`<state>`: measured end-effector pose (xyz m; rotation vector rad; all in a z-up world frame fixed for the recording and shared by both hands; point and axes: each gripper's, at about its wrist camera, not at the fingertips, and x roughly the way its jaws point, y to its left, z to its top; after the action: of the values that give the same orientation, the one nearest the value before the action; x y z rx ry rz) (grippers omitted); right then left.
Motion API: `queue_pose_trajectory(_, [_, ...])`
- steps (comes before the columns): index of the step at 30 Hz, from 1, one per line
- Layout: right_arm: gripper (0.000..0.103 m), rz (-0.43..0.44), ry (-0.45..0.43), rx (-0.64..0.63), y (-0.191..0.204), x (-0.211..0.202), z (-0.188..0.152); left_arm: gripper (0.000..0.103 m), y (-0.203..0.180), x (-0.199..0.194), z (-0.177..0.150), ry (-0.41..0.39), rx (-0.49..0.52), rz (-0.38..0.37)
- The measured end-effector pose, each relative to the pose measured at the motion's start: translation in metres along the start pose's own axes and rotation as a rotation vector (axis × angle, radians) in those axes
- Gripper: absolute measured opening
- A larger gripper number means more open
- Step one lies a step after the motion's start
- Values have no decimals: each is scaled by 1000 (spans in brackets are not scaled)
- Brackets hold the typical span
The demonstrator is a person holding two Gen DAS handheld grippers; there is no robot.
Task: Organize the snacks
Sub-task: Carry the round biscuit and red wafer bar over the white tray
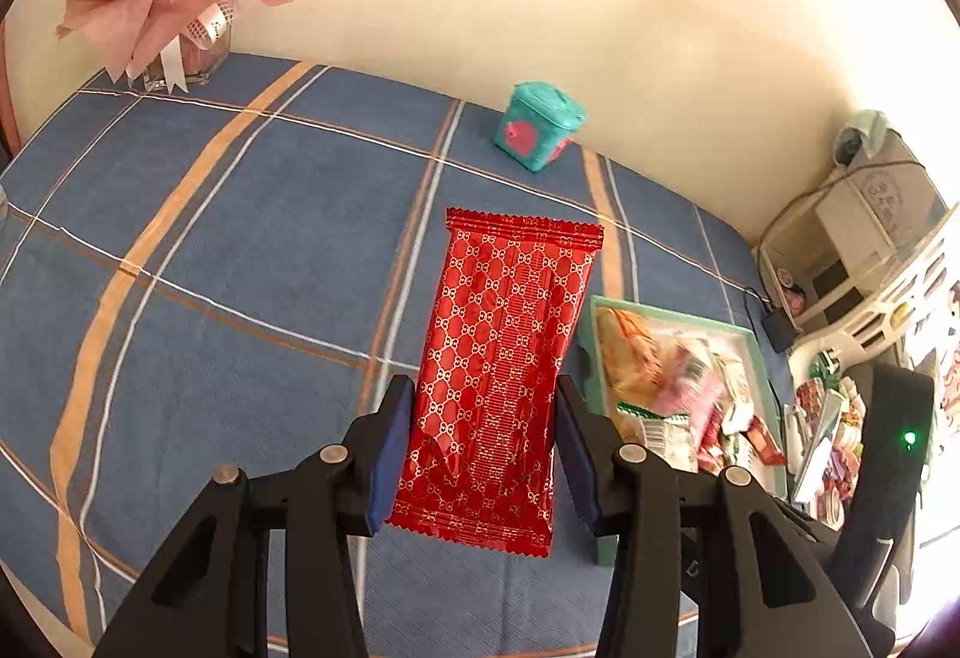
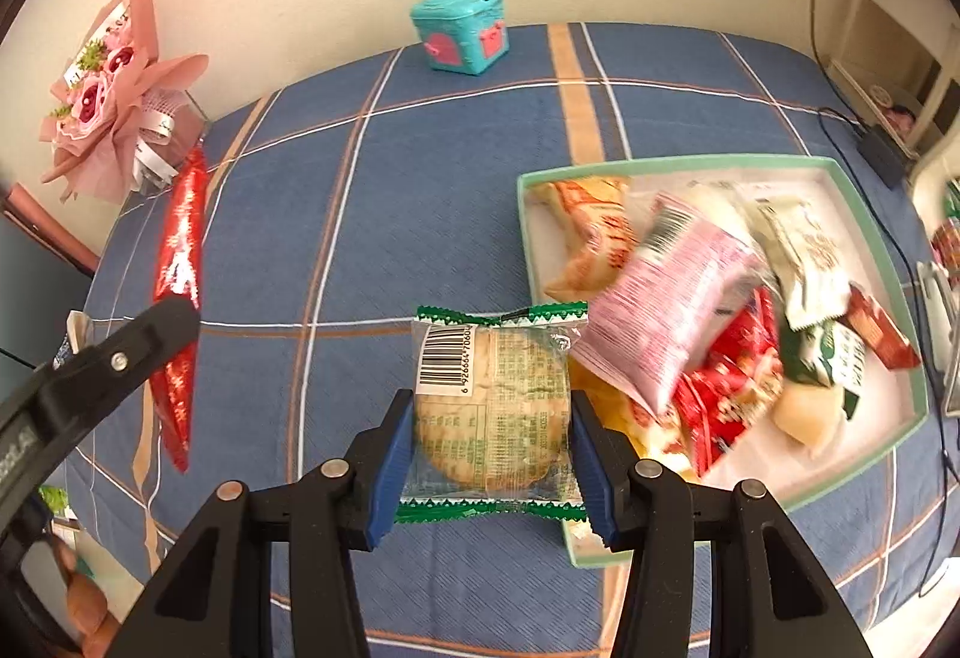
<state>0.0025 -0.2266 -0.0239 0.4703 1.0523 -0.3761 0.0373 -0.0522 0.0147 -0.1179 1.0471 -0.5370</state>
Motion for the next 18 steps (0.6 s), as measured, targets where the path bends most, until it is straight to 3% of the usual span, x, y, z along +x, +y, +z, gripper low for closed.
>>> queue_pose_trajectory(13, [52,0,-79,104,-59,-40,-9,48,-62,-4,-25,-4,110,-29])
queue_pose_trajectory(18, [52,-76,-81,163,-98,-44,-10,48,-100,7,-35,21,163,-79])
